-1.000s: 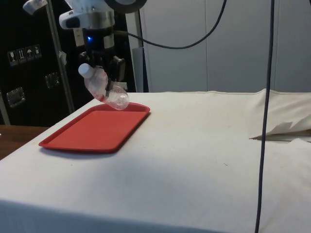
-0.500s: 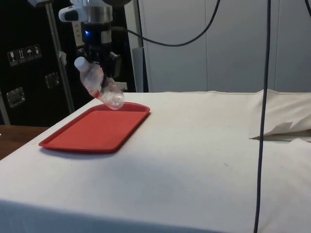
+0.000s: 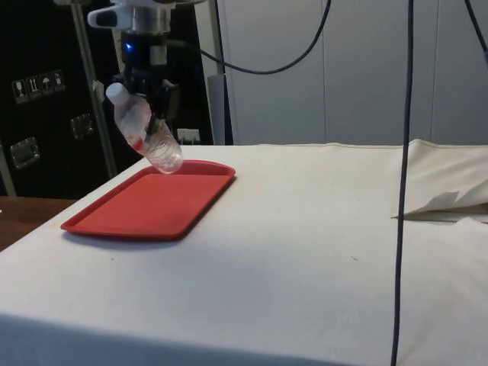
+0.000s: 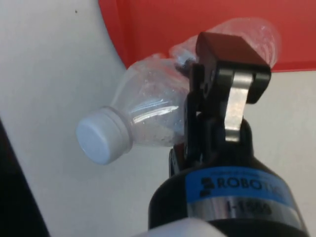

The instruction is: Place the bottle upright on the tray.

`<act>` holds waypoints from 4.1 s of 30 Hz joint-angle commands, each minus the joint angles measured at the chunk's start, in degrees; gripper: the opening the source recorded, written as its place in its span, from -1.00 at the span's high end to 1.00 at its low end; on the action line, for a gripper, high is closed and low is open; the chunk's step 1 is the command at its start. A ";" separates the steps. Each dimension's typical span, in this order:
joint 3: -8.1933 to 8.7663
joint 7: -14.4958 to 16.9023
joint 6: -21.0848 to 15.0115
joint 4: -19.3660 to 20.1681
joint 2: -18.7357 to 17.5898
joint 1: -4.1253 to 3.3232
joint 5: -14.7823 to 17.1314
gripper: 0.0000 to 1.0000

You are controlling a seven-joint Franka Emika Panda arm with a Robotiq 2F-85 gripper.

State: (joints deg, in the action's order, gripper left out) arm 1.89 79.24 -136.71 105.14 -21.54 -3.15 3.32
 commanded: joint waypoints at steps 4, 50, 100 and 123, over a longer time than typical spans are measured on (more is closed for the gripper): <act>0.06 2.46 -0.17 -1.38 -0.97 0.57 3.15 1.00; 7.68 25.38 6.13 -8.77 -6.30 1.89 34.15 1.00; 16.79 36.04 21.37 -17.19 -16.16 2.12 52.65 1.00; 17.88 40.74 20.57 -17.02 -18.74 2.06 55.75 1.00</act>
State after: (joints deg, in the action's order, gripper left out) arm 19.88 119.58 -115.51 88.29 -40.05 -1.15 58.79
